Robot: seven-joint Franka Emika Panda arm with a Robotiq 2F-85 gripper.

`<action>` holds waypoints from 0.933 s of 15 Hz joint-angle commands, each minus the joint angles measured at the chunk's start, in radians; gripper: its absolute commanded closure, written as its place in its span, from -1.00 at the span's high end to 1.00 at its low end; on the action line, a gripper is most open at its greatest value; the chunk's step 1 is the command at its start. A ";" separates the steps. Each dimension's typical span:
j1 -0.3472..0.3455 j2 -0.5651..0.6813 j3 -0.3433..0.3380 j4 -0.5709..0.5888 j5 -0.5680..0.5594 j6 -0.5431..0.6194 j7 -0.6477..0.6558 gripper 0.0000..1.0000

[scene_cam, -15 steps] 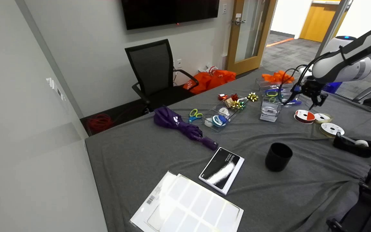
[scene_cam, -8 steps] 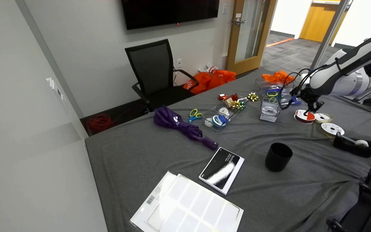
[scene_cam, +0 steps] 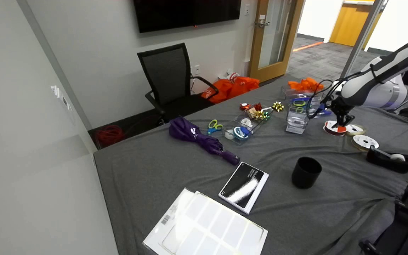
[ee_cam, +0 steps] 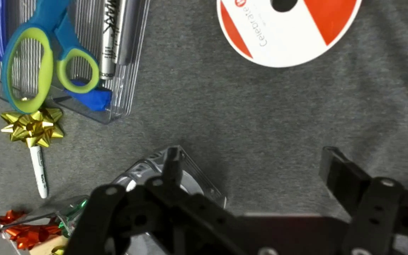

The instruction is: Put the circular object inside the transparent box

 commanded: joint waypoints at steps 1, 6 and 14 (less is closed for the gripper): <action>-0.086 -0.003 0.087 -0.075 0.108 0.109 0.068 1.00; -0.156 0.013 0.191 -0.155 0.250 0.333 0.186 1.00; 0.178 -0.007 -0.123 -0.159 0.391 0.440 0.420 1.00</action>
